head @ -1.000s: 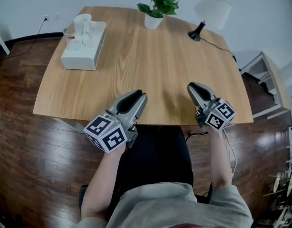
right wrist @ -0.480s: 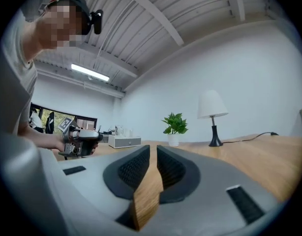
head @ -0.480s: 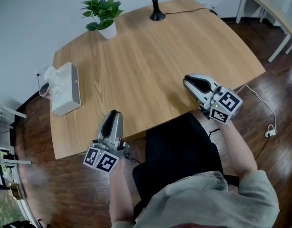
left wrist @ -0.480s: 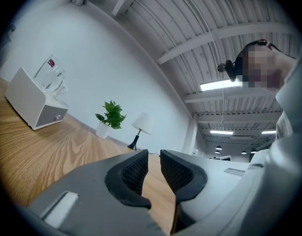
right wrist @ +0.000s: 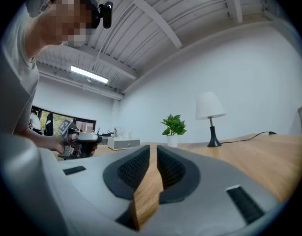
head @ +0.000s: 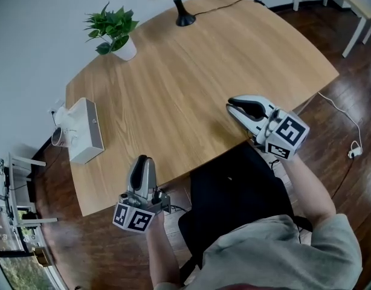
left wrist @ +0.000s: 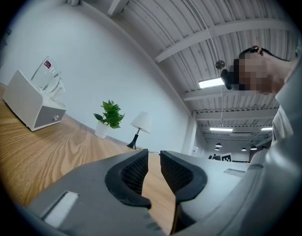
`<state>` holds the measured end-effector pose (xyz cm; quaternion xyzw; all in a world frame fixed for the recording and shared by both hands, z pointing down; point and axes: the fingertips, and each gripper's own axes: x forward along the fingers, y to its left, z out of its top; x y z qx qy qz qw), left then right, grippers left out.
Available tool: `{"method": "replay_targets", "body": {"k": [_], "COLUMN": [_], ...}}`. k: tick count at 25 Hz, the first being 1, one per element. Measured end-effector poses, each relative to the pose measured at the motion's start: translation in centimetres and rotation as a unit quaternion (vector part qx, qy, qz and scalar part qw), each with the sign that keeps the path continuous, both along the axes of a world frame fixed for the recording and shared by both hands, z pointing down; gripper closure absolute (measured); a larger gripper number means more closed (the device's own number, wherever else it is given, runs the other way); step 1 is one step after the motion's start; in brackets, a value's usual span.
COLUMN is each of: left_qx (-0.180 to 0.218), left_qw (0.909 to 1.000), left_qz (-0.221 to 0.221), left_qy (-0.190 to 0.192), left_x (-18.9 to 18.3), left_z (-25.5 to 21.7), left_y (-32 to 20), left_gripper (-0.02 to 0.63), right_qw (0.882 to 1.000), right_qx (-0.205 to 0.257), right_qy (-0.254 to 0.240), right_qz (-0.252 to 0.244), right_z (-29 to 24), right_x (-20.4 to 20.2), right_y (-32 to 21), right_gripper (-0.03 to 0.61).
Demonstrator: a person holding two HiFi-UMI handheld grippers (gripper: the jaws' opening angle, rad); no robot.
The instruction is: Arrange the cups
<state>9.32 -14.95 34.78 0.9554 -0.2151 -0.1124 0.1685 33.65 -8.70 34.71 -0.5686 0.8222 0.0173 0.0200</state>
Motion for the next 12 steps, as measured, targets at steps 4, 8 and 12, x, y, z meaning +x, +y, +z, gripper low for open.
{"method": "replay_targets", "body": {"k": [4, 8, 12], "left_qx": [0.0, -0.001, -0.006], "left_qw": [0.9999, 1.0, 1.0], "left_qz": [0.002, 0.003, 0.0], "left_qy": [-0.012, -0.008, 0.006], "left_x": [0.14, 0.02, -0.28], "left_z": [0.28, 0.22, 0.01], "left_y": [0.02, 0.13, -0.1], "left_gripper": [0.545, 0.546, 0.548], "right_qw": [1.0, 1.0, 1.0], "right_qx": [-0.002, -0.002, -0.002], "right_qy": [0.009, 0.007, 0.009], "right_qz": [0.003, 0.003, 0.003], "right_z": [0.24, 0.23, 0.17], "right_x": [-0.17, -0.18, -0.18], "right_y": [-0.09, 0.02, -0.01], "right_gripper": [0.537, 0.537, 0.537]}}
